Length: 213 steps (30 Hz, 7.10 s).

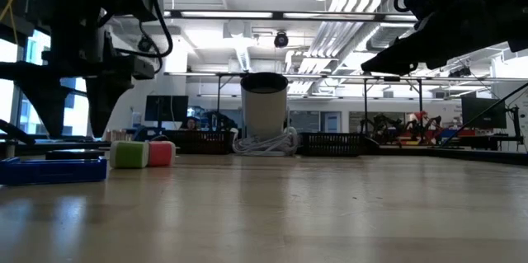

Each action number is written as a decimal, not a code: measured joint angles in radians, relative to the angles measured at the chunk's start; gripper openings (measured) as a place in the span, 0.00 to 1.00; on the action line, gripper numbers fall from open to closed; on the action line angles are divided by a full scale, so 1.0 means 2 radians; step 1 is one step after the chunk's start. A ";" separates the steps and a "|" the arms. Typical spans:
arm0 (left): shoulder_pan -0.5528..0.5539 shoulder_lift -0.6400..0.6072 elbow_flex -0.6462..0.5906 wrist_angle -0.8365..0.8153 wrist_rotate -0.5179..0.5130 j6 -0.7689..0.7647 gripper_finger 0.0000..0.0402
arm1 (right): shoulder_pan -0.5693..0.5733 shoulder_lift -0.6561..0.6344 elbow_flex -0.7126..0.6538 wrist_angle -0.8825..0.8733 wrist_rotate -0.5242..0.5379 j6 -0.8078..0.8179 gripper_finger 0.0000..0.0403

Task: Pick & Place Office items
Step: Put the black digital clock into the right black basket

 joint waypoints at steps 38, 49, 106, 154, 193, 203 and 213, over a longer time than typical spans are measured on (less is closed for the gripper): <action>0.010 0.082 0.000 0.039 0.008 0.014 0.66 | 0.000 0.000 0.000 0.001 -0.025 0.001 0.71; 0.010 0.082 0.000 0.048 0.015 0.030 0.39 | 0.000 0.000 0.000 0.001 -0.024 0.001 0.71; -0.189 -0.267 0.002 0.315 -0.353 0.810 0.36 | -0.001 -0.001 0.029 0.237 -0.038 0.014 0.71; 0.010 -0.425 -0.195 0.451 -0.056 0.834 0.36 | -0.093 0.154 0.111 0.178 -0.090 0.061 0.71; -0.004 -0.033 0.012 0.495 -0.336 1.090 0.36 | -0.115 0.210 0.154 0.182 -0.067 0.234 0.71; -0.008 -0.020 0.036 0.469 -0.341 1.087 0.36 | -0.108 0.283 0.234 0.154 -0.092 0.234 0.71; -0.008 -0.020 0.036 0.458 -0.361 1.083 0.36 | -0.093 0.311 0.289 0.142 -0.102 0.233 0.71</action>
